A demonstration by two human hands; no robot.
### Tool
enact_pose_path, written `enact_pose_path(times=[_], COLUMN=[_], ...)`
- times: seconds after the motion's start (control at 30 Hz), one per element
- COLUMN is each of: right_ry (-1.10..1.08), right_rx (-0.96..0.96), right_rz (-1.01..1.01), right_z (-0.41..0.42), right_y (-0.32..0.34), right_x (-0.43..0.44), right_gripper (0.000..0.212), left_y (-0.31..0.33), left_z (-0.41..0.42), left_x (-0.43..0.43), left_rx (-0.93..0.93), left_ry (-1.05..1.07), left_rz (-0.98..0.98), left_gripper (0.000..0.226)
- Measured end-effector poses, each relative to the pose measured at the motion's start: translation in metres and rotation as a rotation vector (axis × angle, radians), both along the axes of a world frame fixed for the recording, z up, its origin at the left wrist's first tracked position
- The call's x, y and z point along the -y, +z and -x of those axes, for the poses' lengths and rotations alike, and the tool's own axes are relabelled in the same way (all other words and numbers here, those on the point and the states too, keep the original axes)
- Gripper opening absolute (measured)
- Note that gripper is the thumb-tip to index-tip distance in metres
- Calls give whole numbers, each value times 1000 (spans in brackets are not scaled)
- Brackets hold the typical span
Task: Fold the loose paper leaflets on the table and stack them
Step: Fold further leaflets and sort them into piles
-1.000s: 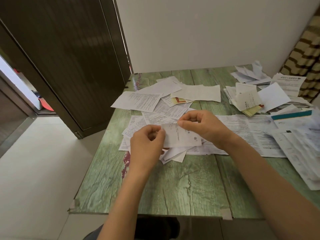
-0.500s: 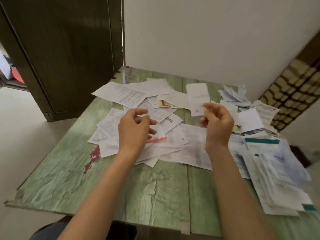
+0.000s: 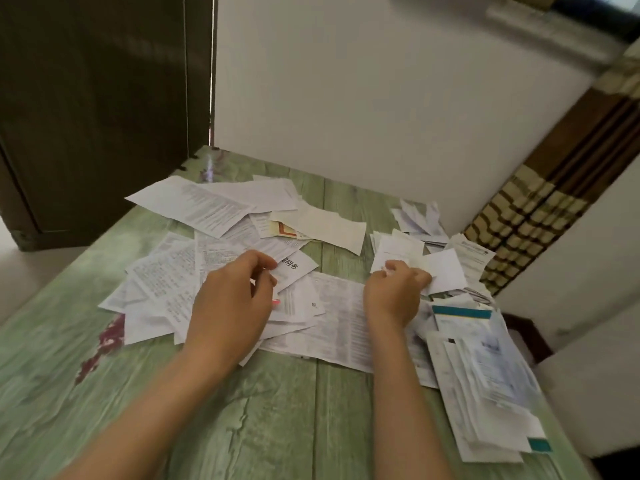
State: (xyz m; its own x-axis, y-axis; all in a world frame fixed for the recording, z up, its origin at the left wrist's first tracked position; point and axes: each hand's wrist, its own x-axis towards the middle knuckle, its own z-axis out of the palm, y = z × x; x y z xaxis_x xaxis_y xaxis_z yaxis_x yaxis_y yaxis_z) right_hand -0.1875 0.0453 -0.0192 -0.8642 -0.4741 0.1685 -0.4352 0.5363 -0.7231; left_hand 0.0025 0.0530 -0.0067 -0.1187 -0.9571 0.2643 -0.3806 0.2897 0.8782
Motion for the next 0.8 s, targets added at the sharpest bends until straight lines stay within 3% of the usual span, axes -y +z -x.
enact_pose_path(times=[0.23,0.47,0.57,0.7,0.8], right_ry=[-1,4,240,693,866], right_rx=[-49,-169,-134,-30,-27], right_rz=[129,451,438,224,147], right_z=[-6,-19,-33,-58,-69], right_y=[-3,0,-2,-10,-15], right_x=[-4,-4,-3,1,2], right_gripper=[35,31,30,34,41], left_y=[-5,-12,-14,-17,-20], left_z=[-5,-20,-25,-28,-27], left_x=[0,10,14,15,14], left_rx=[96,204,305,493,630], left_ry=[20,42,-1,-116,-151], left_rz=[107,123,58,-13,40], left_gripper=[19,20,30,71,70])
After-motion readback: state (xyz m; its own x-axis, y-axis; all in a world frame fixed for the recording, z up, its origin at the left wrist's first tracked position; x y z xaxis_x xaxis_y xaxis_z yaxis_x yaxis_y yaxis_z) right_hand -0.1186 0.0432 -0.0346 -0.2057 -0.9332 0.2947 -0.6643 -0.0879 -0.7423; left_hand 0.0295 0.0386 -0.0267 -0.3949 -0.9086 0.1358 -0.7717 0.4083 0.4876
